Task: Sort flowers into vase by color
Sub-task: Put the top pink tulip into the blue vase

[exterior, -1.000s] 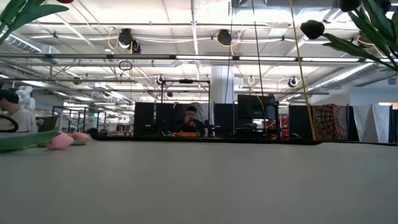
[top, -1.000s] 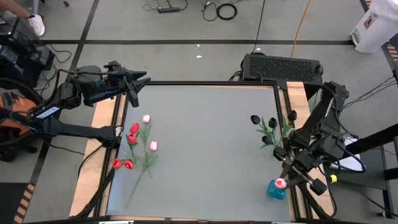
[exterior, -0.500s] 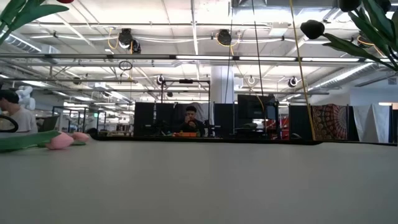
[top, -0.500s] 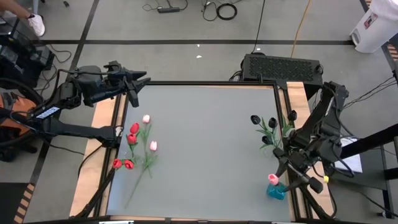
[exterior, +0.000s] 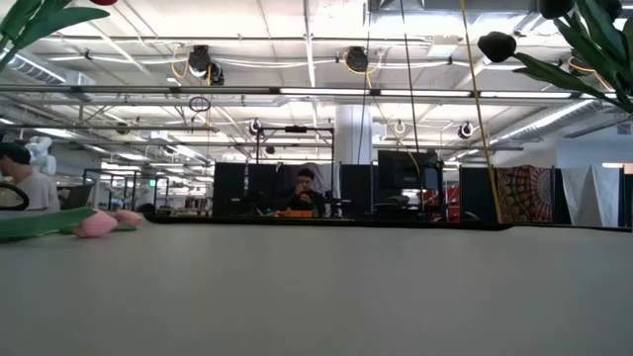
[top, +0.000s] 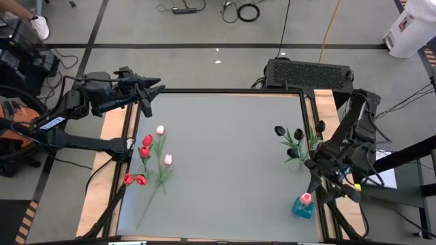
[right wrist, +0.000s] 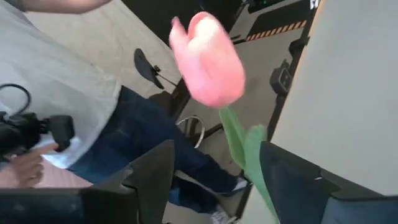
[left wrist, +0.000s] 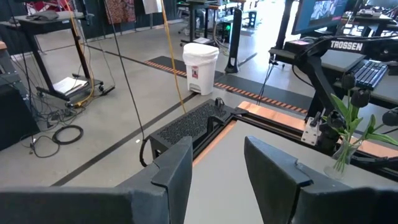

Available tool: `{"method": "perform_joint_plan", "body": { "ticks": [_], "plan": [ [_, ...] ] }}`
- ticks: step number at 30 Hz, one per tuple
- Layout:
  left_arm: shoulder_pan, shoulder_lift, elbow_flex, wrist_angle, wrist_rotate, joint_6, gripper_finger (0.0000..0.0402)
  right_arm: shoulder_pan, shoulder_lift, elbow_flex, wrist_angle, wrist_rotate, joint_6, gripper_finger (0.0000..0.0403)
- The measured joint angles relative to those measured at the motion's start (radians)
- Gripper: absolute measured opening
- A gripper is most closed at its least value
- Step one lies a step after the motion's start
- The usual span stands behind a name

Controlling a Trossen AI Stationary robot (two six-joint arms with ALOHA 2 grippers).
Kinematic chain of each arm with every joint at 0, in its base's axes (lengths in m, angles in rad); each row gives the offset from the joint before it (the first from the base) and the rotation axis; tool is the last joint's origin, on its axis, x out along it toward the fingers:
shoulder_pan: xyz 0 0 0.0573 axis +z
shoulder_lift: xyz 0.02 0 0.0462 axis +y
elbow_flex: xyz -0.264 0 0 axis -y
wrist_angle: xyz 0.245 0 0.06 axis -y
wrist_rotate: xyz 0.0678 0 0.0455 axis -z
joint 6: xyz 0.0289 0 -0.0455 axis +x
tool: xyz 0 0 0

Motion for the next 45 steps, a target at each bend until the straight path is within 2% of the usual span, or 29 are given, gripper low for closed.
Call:
{"method": "perform_joint_plan", "body": {
  "ticks": [7, 13, 17, 24, 35, 39, 45],
  "plan": [
    [0.0, 0.0, 0.0, 0.0, 0.0, 0.0, 0.0153, 0.0, -0.067, 0.0, -0.009, -0.005, 0.082, 0.0228],
    [0.0, 0.0, 0.0, 0.0, 0.0, 0.0, 0.0153, 0.0, -0.117, 0.0, 0.036, 0.0, 0.09, 0.0228],
    [0.0, 0.0, 0.0, 0.0, 0.0, 0.0, 0.0153, 0.0, -0.135, 0.0, 0.192, 0.017, -0.012, 0.0228],
    [0.0, 0.0, 0.0, 0.0, 0.0, 0.0, 0.0153, -0.001, -0.137, 0.0, 0.499, 0.127, -0.292, 0.0228],
    [0.0, 0.0, 0.0, 0.0, 0.0, 0.0, 0.0153, -0.001, -0.11, 0.0, 0.662, 0.444, -0.587, 0.0219],
    [0.0, 0.0, 0.0, 0.0, 0.0, 0.0, 0.0153, -0.002, -0.081, 0.0, 0.741, 0.626, -0.679, 0.0219],
    [0.0, 0.0, 0.0, 0.002, 0.0, 0.0, 0.0153, -0.003, -0.018, 0.0, 0.982, 0.867, -0.846, 0.0219]
  ]
}}
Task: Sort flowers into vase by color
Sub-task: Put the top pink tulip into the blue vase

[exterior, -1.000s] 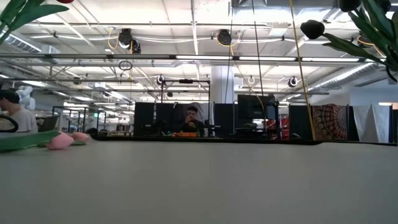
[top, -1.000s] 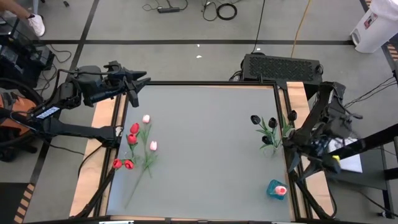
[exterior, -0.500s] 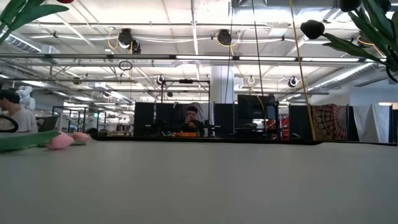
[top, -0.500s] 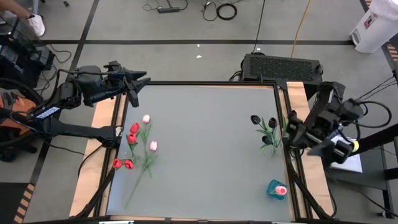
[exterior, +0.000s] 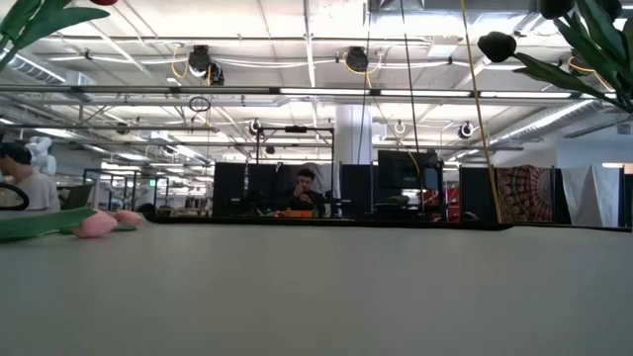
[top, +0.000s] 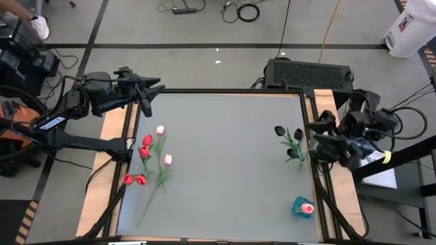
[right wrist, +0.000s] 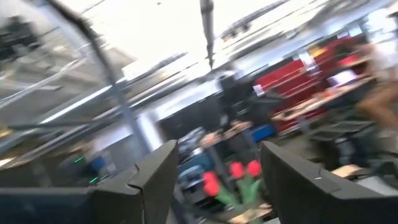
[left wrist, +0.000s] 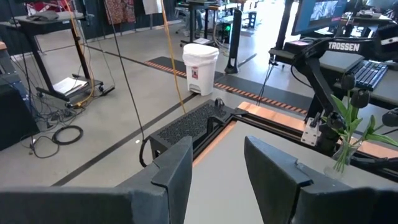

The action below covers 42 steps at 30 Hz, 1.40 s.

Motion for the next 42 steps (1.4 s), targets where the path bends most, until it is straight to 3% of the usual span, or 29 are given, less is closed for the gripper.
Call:
{"method": "perform_joint_plan", "body": {
  "ticks": [5, 11, 17, 23, 31, 42],
  "plan": [
    [0.0, 0.01, 0.0, 0.013, -0.013, -0.008, 0.0153, -0.025, 0.058, 0.0, 0.229, 0.127, -0.122, 0.0219],
    [0.0, 0.031, 0.0, 0.013, -0.018, -0.163, 0.0153, -0.103, 0.1, 0.024, 0.353, 0.135, -0.19, 0.0219],
    [0.001, 0.054, 0.0, -0.005, -0.089, -0.345, 0.0153, -0.15, 0.117, 0.127, 0.346, 0.131, -0.384, 0.0219],
    [0.051, 0.1, 0.0, -0.152, -0.132, -0.477, 0.0153, -0.151, 0.117, 0.24, 0.293, 0.131, -0.578, 0.0219],
    [0.125, 0.201, 0.0, -0.405, -0.087, -0.655, 0.0153, -0.151, 0.117, 0.309, 0.116, 0.133, -0.602, 0.0219],
    [0.165, 0.363, 0.0, -0.581, 0.014, -0.735, 0.0153, -0.151, 0.118, 0.309, -0.029, 0.136, -0.593, 0.0219]
  ]
}}
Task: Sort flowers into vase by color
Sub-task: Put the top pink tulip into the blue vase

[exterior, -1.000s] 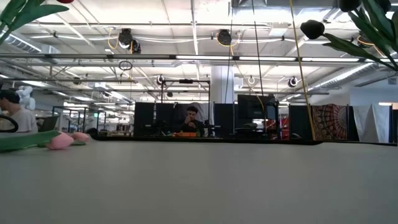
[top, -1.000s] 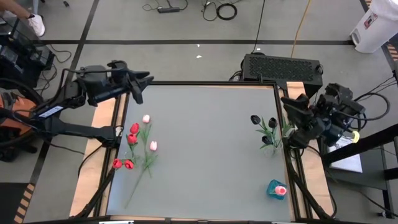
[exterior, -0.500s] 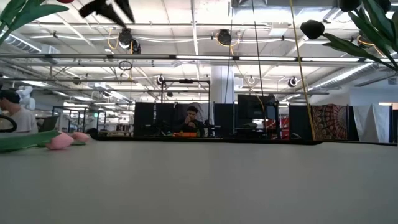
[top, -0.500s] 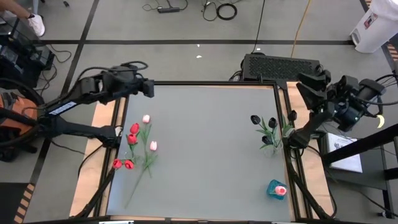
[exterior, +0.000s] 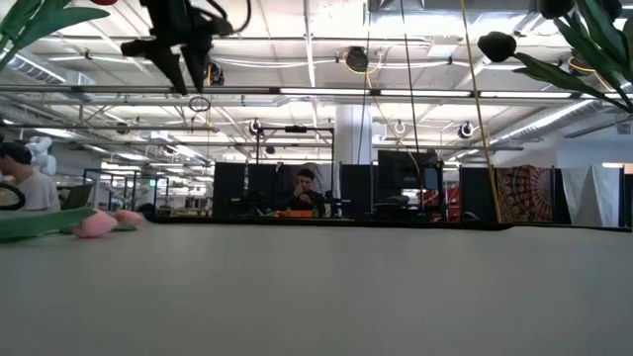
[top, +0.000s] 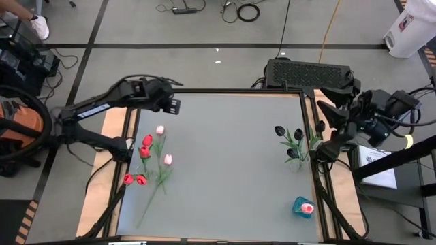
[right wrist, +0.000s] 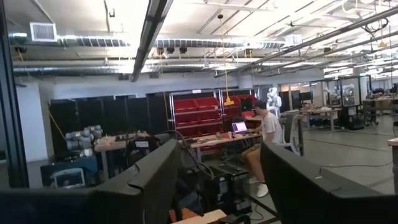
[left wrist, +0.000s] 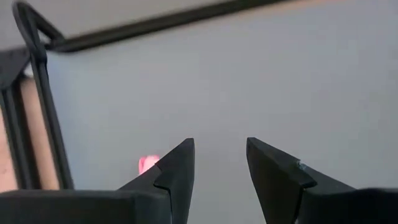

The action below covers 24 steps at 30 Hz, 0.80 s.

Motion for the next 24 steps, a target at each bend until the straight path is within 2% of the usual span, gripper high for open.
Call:
{"method": "perform_joint_plan", "body": {
  "ticks": [8, 17, 24],
  "plan": [
    [0.012, 0.109, 0.0, -0.123, 0.057, 0.04, 0.0153, 0.0, 0.001, 0.0, -0.074, 0.0, 0.036, 0.0219],
    [0.041, 0.199, -0.008, -0.118, 0.084, 0.116, 0.0153, 0.0, 0.011, 0.0, -0.204, 0.0, 0.193, 0.0219],
    [0.097, 0.204, -0.179, 0.02, 0.177, 0.141, 0.0153, 0.0, 0.047, 0.0, -0.213, -0.001, 0.214, 0.0219]
  ]
}}
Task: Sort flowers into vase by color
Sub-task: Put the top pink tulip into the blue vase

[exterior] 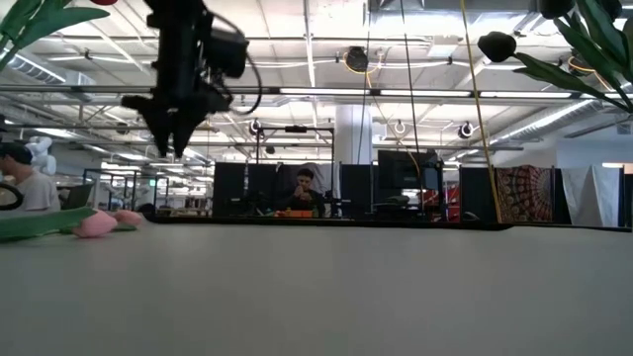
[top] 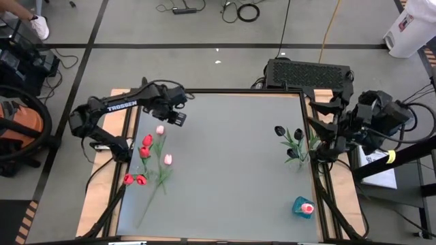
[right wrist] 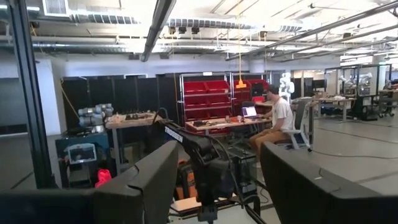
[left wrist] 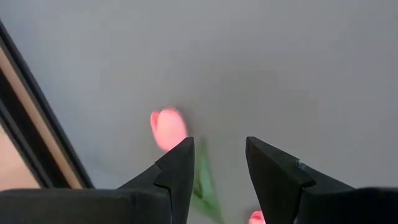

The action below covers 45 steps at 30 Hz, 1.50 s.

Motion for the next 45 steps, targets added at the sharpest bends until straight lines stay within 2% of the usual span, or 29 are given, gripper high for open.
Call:
{"method": "perform_joint_plan", "body": {
  "ticks": [6, 11, 19, 33, 45],
  "plan": [
    [0.02, -0.009, -0.141, 0.004, 0.03, -0.016, 0.0153, 0.0, 0.033, 0.0, 0.0, 0.0, 0.0, 0.0219],
    [0.02, -0.043, -0.237, 0.021, 0.071, -0.098, 0.0153, 0.0, 0.055, -0.001, 0.001, 0.001, 0.0, 0.0219],
    [-0.002, -0.092, -0.366, 0.14, 0.171, -0.191, 0.0153, 0.0, 0.08, -0.001, 0.002, 0.002, -0.001, 0.0219],
    [-0.013, -0.092, -0.514, 0.239, 0.184, -0.22, 0.0153, 0.0, 0.083, -0.001, 0.003, 0.003, 0.023, 0.0219],
    [-0.013, -0.092, -0.527, 0.36, 0.187, -0.221, 0.0153, 0.0, 0.083, -0.001, 0.005, 0.003, 0.023, 0.0219]
  ]
}}
